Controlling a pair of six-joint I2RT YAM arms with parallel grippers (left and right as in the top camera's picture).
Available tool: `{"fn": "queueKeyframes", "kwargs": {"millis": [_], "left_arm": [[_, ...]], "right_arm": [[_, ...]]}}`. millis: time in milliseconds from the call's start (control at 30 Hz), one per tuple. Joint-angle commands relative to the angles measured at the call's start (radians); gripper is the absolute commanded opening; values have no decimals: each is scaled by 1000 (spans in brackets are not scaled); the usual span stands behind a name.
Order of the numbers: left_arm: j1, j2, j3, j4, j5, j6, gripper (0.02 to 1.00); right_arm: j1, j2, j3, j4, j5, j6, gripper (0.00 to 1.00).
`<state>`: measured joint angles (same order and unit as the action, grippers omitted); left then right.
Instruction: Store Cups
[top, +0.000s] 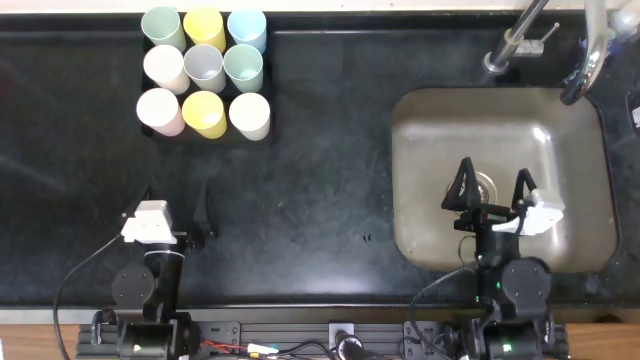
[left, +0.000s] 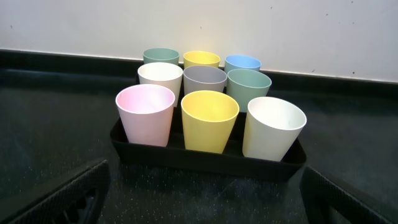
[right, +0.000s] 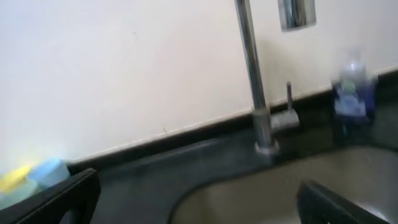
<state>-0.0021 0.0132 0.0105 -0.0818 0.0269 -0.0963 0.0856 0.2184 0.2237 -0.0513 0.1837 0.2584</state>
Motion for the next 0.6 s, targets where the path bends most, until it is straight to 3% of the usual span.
{"fn": "queueKeyframes", "kwargs": {"millis": [33,300,600], "left_arm": [[4,-10,0,-4,10,21,1000],[4,-10,0,-4,10,21,1000],[4,-10,0,-4,9,21,1000]], "right_arm": [[-2,-53,-92,34,0,4,998],[0,-213,-182,-21,0,4,998],[0,-215,-218,-11,-4,4,996]]}}
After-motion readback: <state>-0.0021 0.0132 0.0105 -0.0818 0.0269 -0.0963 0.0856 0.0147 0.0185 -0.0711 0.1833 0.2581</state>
